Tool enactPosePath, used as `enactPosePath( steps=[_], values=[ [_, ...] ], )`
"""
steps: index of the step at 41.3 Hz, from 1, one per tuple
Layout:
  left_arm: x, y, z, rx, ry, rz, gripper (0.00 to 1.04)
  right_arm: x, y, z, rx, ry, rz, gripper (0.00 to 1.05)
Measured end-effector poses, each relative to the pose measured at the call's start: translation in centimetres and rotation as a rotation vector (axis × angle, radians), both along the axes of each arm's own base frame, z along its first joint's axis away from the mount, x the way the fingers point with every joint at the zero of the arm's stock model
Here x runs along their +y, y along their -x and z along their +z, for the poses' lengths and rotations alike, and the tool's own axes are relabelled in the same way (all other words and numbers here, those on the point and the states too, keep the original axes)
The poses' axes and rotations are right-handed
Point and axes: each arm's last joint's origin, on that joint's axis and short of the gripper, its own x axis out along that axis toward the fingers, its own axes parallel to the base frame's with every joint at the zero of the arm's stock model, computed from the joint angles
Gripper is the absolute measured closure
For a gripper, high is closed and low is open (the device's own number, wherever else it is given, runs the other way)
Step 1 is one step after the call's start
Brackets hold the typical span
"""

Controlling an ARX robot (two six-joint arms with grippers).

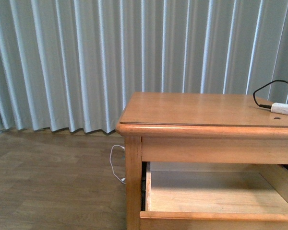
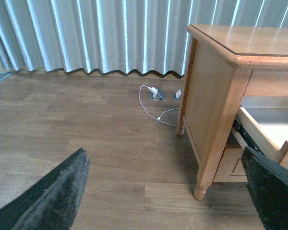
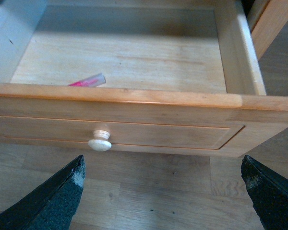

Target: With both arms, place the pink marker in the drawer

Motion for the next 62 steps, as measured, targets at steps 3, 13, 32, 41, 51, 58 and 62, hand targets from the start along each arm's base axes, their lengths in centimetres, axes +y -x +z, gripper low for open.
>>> enactPosePath(
  steps=[3, 13, 32, 41, 51, 58, 62],
  values=[
    [0.0, 0.0, 0.0, 0.0, 0.0, 0.0, 0.06, -0.2, -1.4, -1.5, 0.033, 0.008, -0.009, 0.09],
    [0.0, 0.0, 0.0, 0.0, 0.0, 0.0, 0.06, -0.3, -4.7, -5.6, 0.063, 0.026, -0.043, 0.09],
    [0.0, 0.0, 0.0, 0.0, 0.0, 0.0, 0.06, 2.1, -10.8, -8.0, -0.069, 0.039, -0.095, 0.09],
    [0.0, 0.0, 0.0, 0.0, 0.0, 0.0, 0.06, 3.8, -15.1, -7.4, -0.091, 0.04, -0.116, 0.09],
    [0.0, 0.0, 0.0, 0.0, 0.0, 0.0, 0.06, 5.0, -20.0, -6.6, -0.116, 0.021, -0.141, 0.09],
    [0.0, 0.0, 0.0, 0.0, 0.0, 0.0, 0.06, 5.1, -20.8, -6.8, -0.097, 0.018, -0.148, 0.09],
    [0.0, 0.0, 0.0, 0.0, 0.0, 0.0, 0.06, 5.1, -20.8, -6.8, -0.1, 0.012, -0.146, 0.09]
  ],
)
